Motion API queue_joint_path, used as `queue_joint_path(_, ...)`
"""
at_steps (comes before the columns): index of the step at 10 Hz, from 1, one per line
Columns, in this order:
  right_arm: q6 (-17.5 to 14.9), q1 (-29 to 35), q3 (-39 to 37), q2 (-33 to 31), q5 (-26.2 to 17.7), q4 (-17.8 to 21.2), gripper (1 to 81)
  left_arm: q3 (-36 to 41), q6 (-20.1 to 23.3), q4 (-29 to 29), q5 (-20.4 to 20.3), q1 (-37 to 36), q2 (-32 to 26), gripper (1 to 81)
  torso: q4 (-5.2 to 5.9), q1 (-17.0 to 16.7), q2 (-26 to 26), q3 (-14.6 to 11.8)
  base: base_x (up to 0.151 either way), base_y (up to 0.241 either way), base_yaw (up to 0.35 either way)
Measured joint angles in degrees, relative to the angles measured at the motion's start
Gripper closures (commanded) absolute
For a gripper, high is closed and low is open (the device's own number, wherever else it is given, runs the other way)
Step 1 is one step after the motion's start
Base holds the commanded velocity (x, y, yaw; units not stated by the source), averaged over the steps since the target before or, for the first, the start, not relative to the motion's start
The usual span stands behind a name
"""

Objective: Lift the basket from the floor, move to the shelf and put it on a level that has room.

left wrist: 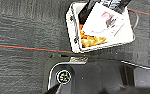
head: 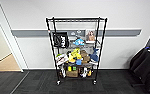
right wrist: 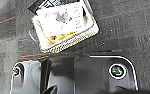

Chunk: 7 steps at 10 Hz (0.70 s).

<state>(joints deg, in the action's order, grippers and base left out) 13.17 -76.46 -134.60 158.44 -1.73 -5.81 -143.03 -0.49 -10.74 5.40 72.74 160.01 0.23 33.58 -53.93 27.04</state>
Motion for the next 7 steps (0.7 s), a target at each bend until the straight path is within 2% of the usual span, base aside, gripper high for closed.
queue_joint_path(4, 0.0, 4.8, 0.0, 0.3, -3.4, 0.7, 1.0, 1.3, 0.0, 0.0, 1.8, -0.9, 0.2, 1.0, 0.0, 4.9, -7.7, 0.7, 0.0, 0.0, 0.0)
queue_joint_path(7, 0.0, 7.0, -0.2, 0.3, -5.3, 1.2, 1.0, 1.5, 0.0, 0.0, 2.2, -2.4, 0.0, 1.0, 0.0, 8.3, -13.0, 5.6, 0.0, 0.0, 0.0)
